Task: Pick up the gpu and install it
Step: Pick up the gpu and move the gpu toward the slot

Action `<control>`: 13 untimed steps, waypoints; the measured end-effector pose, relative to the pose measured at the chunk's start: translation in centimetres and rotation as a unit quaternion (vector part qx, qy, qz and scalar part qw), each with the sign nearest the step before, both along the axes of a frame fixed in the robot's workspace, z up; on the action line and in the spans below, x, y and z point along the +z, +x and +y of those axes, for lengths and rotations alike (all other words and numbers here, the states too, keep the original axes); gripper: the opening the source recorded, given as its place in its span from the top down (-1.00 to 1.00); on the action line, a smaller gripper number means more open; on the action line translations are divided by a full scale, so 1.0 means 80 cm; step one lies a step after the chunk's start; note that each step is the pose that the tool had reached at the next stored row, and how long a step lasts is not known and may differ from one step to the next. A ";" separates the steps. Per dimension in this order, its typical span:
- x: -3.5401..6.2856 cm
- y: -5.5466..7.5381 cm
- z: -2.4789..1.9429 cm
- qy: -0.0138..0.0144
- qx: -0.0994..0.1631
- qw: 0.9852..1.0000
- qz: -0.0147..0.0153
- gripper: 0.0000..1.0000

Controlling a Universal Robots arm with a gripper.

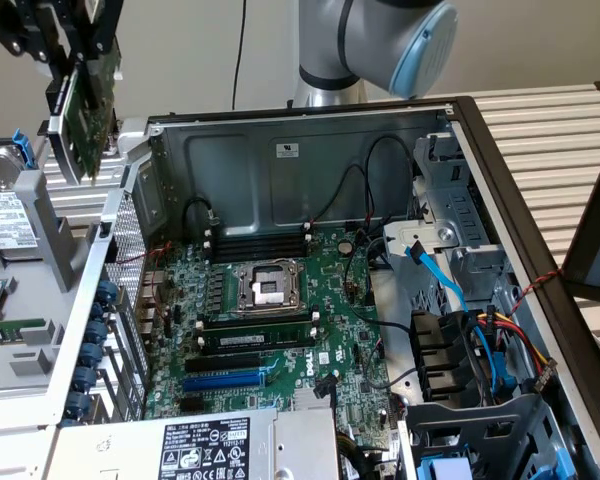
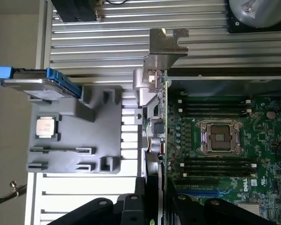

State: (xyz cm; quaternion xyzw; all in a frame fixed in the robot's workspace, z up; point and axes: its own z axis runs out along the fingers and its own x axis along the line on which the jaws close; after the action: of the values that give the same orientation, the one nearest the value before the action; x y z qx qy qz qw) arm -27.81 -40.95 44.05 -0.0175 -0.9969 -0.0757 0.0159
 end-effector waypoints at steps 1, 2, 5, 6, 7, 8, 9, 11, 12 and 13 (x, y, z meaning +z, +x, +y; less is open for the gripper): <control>0.000 0.005 -0.0016 0.000 0.000 1.000 0.001 0.47; 0.000 0.009 -0.0029 0.000 0.000 1.000 0.002 0.47; 0.000 0.020 -0.0065 0.000 0.000 1.000 0.005 0.47; 0.000 0.023 -0.0075 0.000 0.000 1.000 0.006 0.47; 0.000 0.026 -0.0083 0.000 0.000 1.000 0.008 0.47; 0.000 0.029 -0.0090 0.000 0.000 1.000 0.010 0.47; 0.000 0.031 -0.0096 0.001 0.000 1.000 0.013 0.47; 0.000 0.037 -0.0113 0.001 0.000 1.000 0.017 0.47; 0.000 0.041 -0.0127 0.001 0.000 1.000 0.018 0.47; 0.000 0.045 -0.0144 0.001 0.000 1.000 0.019 0.47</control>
State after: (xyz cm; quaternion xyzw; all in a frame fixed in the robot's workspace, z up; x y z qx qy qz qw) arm -24.22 -42.11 44.05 -0.0188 -0.9963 -0.0766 0.0345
